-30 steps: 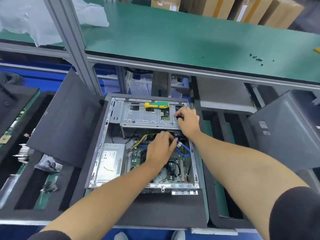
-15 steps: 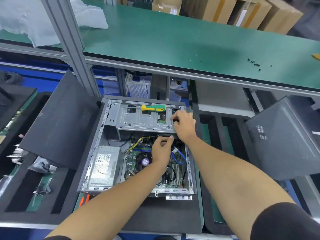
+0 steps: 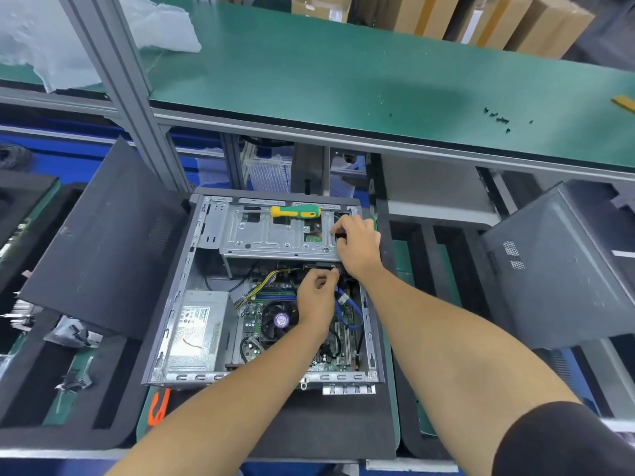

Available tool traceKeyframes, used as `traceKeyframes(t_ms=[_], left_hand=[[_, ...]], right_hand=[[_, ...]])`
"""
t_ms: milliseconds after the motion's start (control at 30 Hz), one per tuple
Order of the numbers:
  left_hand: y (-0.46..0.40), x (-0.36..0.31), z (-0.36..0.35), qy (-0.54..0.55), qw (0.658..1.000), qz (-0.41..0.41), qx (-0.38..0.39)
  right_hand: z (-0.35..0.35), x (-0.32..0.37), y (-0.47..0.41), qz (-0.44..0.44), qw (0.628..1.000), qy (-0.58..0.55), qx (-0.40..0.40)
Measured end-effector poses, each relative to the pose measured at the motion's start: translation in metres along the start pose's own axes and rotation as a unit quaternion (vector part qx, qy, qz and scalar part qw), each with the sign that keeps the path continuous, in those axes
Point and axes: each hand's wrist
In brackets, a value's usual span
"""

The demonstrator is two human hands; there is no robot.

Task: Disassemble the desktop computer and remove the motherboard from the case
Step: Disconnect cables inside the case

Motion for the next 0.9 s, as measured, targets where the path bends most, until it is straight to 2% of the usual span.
traceKeyframes(t_ms=[400,633,900], left_hand=[[0.0,0.0,-0.001,-0.043,0.996,-0.012,0.077],[-0.004,-0.007,-0.009,-0.045,0.999,0.003,0.032],[-0.006,-0.006,-0.015,0.033,0.996,0.078,0.016]], right_hand=[[0.0,-0.002,0.0,-0.004,1.0,-0.016,-0.01],[-0.002,-0.004,-0.001,-0.005,1.0,-0.017,-0.013],[-0.002,-0.003,-0.002,-0.005,1.0,-0.015,-0.011]])
Point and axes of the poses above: each hand's wrist, its own y-axis away from the middle knuckle, its own z-axis out of the back of the hand, x = y × z, and after that the axes turned 8 degrees about z, right-handed
